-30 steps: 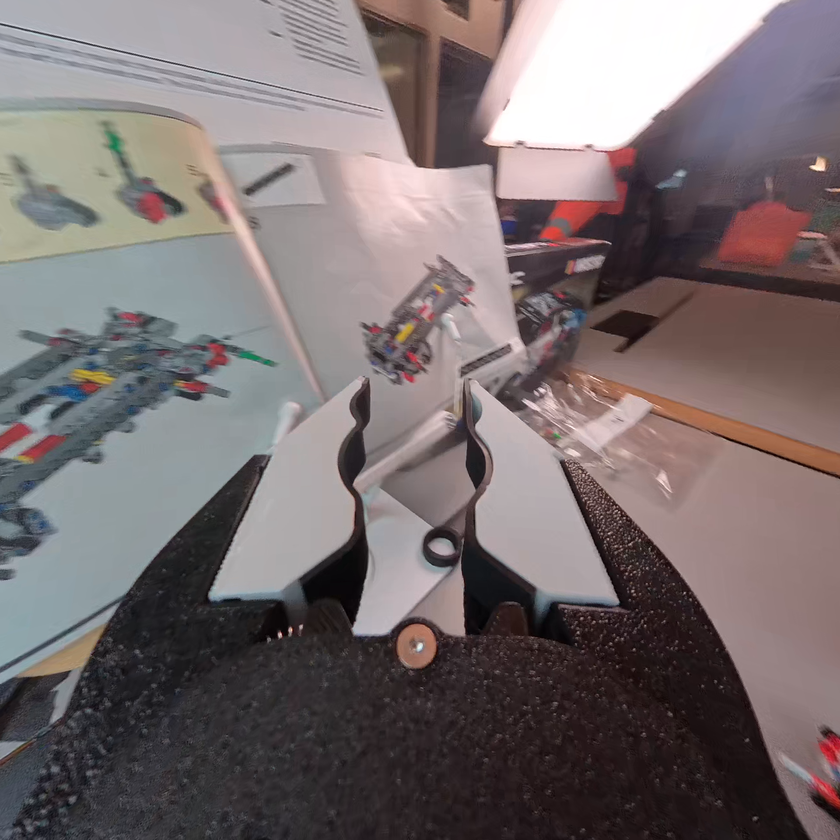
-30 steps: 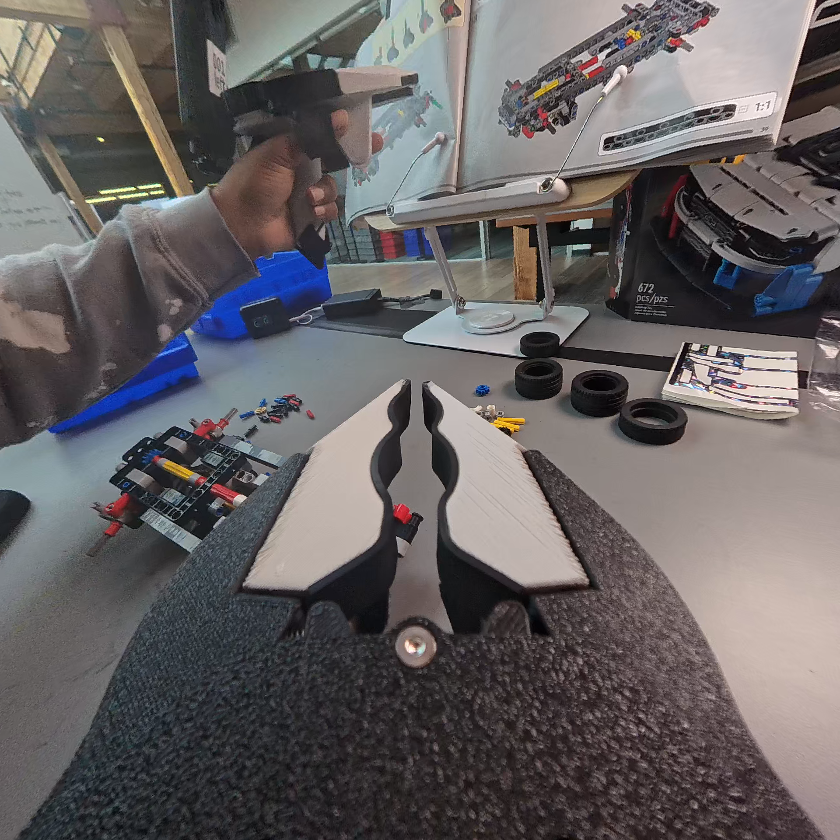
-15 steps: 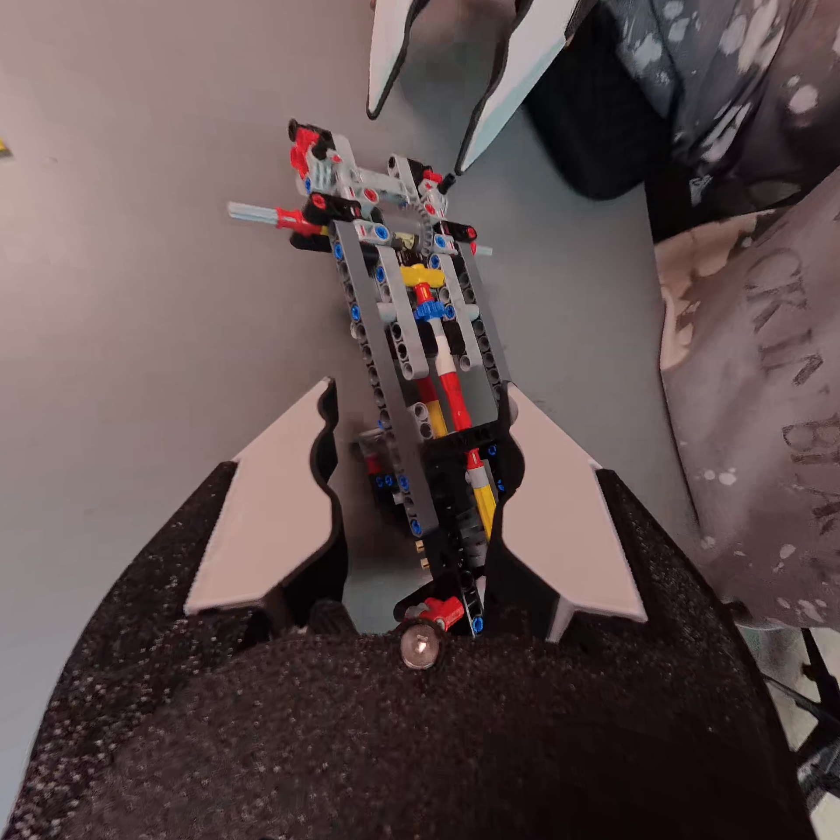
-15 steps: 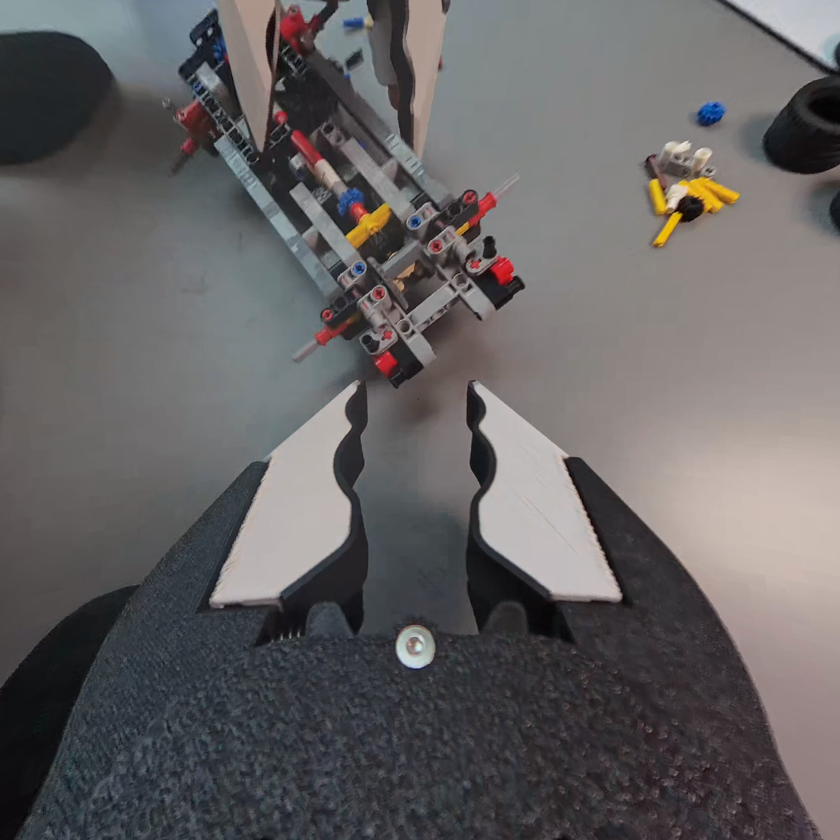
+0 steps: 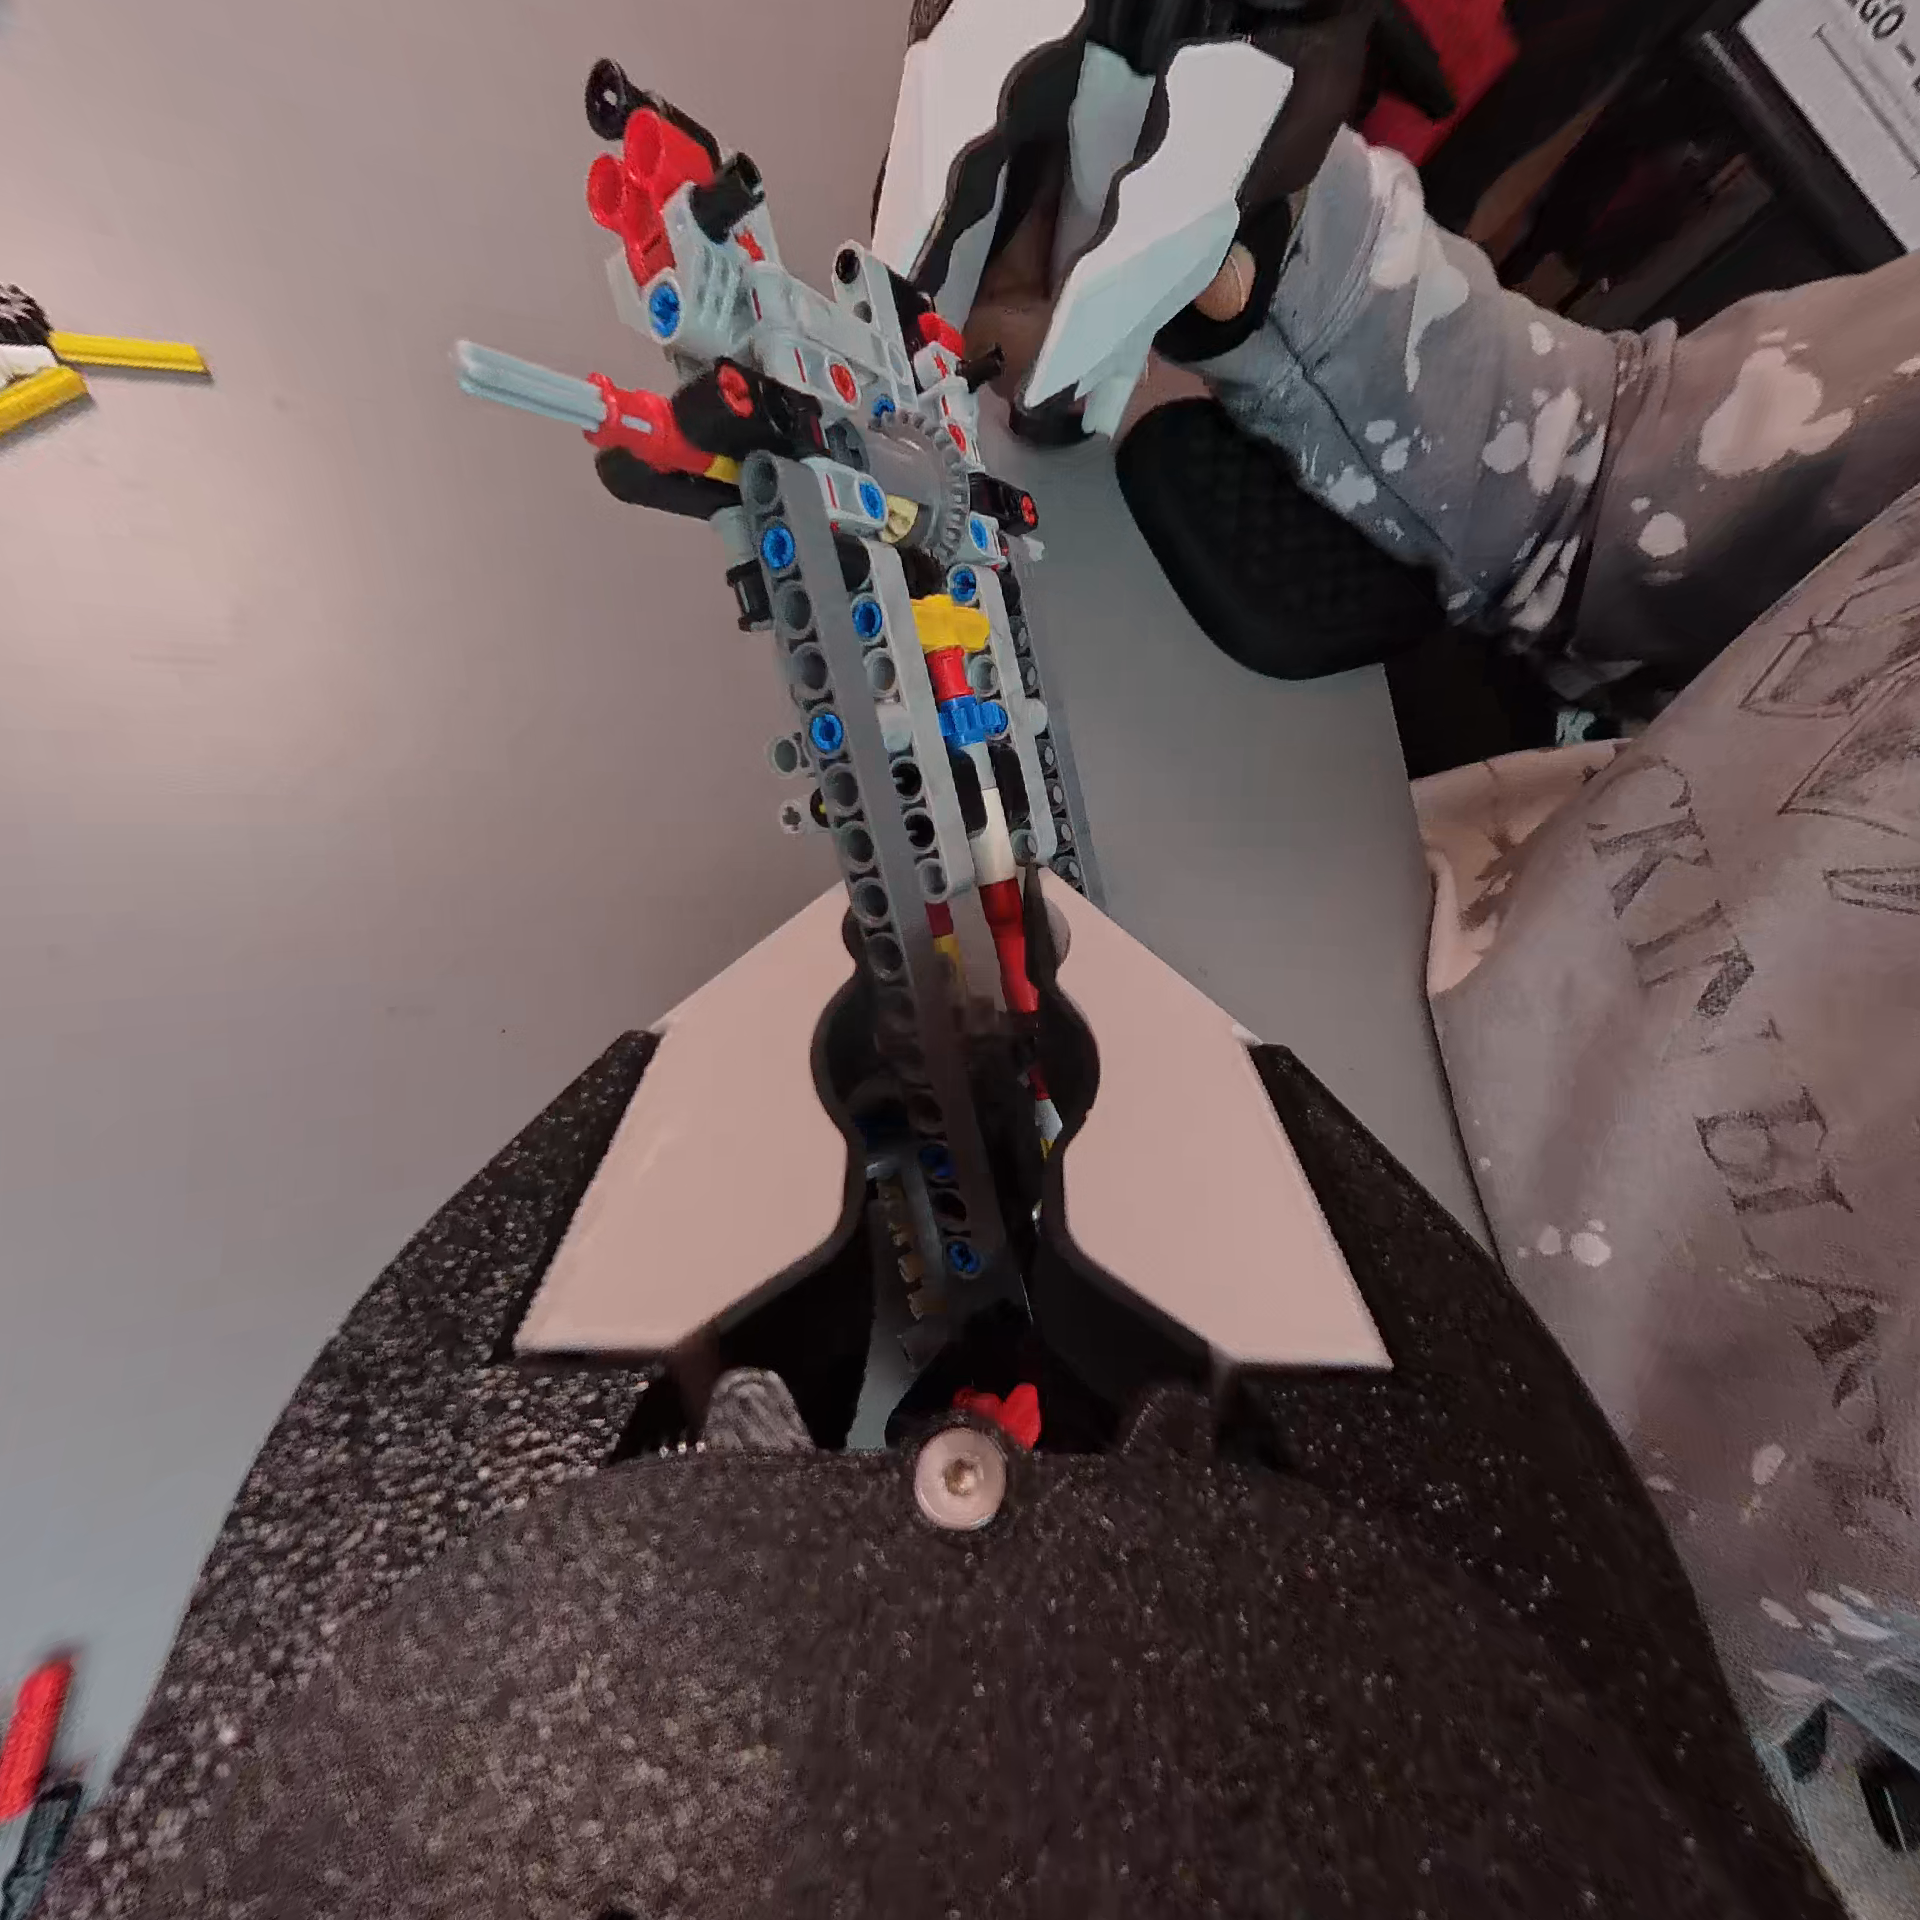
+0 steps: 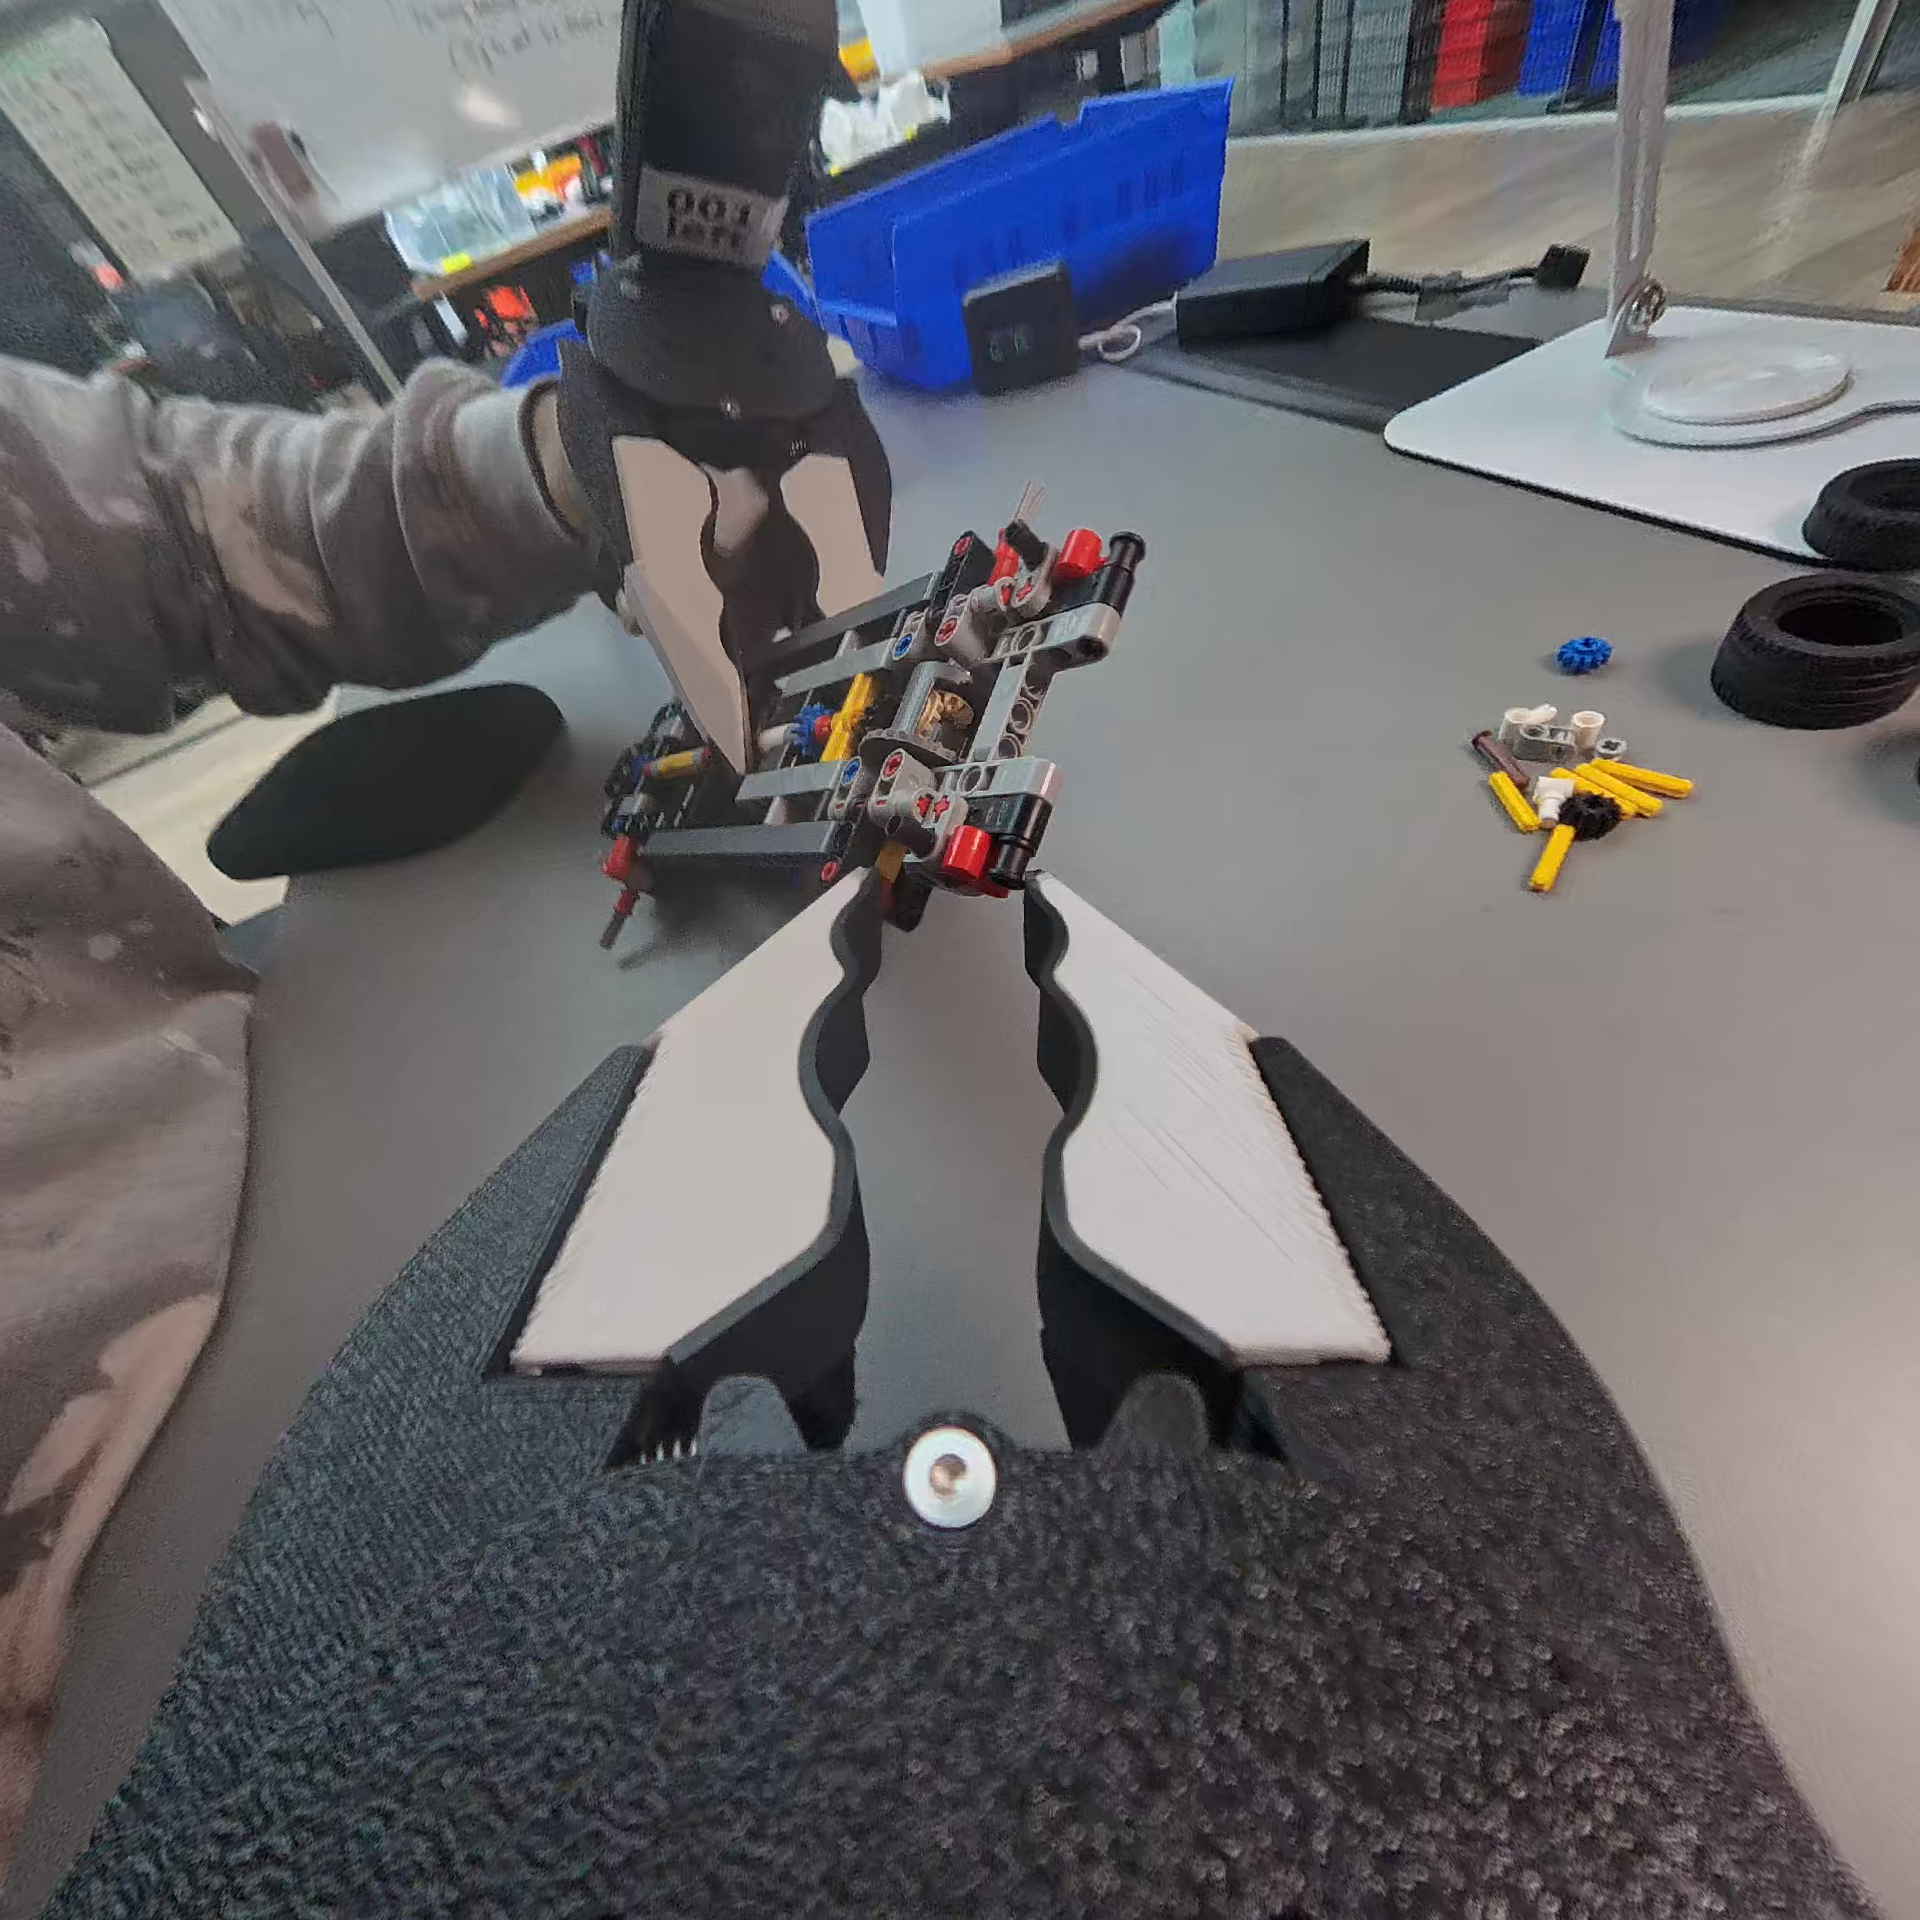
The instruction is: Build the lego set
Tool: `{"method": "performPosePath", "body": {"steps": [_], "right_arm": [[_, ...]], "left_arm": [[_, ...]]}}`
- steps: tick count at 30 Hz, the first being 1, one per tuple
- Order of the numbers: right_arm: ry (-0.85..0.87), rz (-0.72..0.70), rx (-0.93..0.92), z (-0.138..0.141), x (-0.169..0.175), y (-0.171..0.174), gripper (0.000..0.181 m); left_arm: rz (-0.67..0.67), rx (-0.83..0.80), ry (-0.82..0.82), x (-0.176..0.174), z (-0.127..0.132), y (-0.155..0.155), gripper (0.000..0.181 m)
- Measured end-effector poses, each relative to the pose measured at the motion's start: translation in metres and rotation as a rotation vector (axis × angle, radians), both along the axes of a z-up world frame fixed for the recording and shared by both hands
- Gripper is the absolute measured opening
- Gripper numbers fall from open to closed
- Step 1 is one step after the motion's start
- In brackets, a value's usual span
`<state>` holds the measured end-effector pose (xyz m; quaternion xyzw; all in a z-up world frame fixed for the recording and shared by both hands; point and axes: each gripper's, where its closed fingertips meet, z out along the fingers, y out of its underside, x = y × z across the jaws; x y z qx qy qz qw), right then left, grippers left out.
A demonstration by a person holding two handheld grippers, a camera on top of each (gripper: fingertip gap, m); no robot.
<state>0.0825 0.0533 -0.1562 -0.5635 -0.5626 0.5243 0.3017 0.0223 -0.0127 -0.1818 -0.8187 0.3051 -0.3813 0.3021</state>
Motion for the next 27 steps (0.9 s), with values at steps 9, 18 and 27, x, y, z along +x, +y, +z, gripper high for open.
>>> {"method": "performPosePath", "body": {"steps": [9, 18, 27], "right_arm": [[0.276, 0.016, -0.268, 0.052, -0.018, -0.013, 0.044], [0.351, 0.065, -0.218, 0.070, -0.016, -0.030, 0.026], [0.423, 0.133, -0.225, 0.084, -0.016, -0.042, 0.025]], "left_arm": [[0.135, 0.181, -0.111, 0.001, 0.025, -0.012, 0.022], [0.153, 0.300, -0.088, 0.011, 0.038, -0.018, 0.023], [0.118, 0.261, -0.148, 0.012, 0.059, -0.030, 0.051]]}}
